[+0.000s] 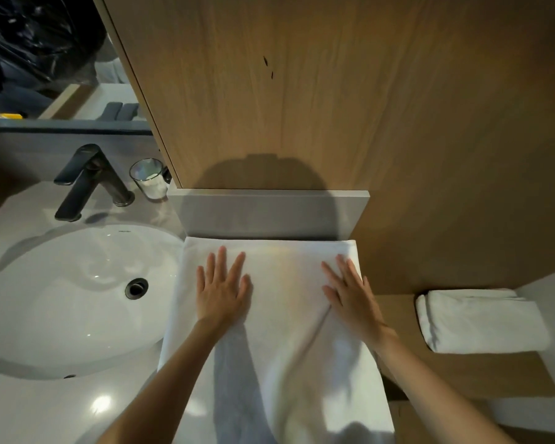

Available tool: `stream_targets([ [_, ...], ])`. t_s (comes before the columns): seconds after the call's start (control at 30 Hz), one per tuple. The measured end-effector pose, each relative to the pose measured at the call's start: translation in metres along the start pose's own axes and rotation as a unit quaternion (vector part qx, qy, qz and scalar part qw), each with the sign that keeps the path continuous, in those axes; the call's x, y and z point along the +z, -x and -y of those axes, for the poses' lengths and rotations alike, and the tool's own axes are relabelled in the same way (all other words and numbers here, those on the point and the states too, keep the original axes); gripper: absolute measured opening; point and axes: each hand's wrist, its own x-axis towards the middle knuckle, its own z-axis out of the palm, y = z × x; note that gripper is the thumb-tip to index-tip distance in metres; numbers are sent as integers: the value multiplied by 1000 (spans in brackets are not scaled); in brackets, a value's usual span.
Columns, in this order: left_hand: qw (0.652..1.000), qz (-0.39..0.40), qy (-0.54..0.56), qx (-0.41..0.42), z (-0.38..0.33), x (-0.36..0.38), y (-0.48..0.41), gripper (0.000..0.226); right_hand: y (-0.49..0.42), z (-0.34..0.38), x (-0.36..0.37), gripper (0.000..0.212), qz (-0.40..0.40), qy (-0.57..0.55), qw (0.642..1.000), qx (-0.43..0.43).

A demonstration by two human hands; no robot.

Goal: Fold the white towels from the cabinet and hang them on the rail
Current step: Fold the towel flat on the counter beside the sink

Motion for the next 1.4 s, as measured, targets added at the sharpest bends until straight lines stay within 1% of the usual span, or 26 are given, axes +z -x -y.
stream_targets([
  [0.07,1000,-9,7,19,-2,-2,5,67,7,5,-6,57,-29,-53,998,1],
  [0.13,997,-43,4,58,-8,-3,19,61,23,9,-13,55,-87,-103,991,7],
  [0.23,995,-45,9,90,-23,4,43,57,57,11,-19,55,-132,-116,983,47],
  [0.3,994,-44,16,103,-32,12,56,55,76,10,-16,47,-122,-103,982,98],
  [0.4,996,-33,19,84,-36,22,68,55,99,8,-11,20,-83,-169,965,180],
  [0.43,997,-34,17,72,-36,24,69,55,106,9,-10,16,-75,-188,959,198],
  [0.5,998,-34,10,61,-37,24,71,57,117,9,-7,21,-68,-202,952,219],
  [0.6,998,-39,7,55,-40,22,70,57,125,13,-6,24,-86,-194,947,243],
  [0.7,998,-45,12,50,-40,24,69,56,132,16,-6,26,-53,-160,949,267],
  [0.9,998,-37,1,53,-38,26,69,58,149,20,-13,19,-59,-149,959,236],
  [1.13,997,-24,-6,67,-36,22,69,57,161,5,-10,20,-62,-167,955,238],
  [1.23,997,-16,-8,71,-36,20,69,58,164,0,-13,27,-68,-156,952,256],
  [1.33,997,-12,-8,72,-36,19,69,58,173,6,-14,38,-38,-119,957,263],
  [1.4,997,-10,-9,72,-36,18,69,58,181,19,-10,36,-27,-101,963,247],
])
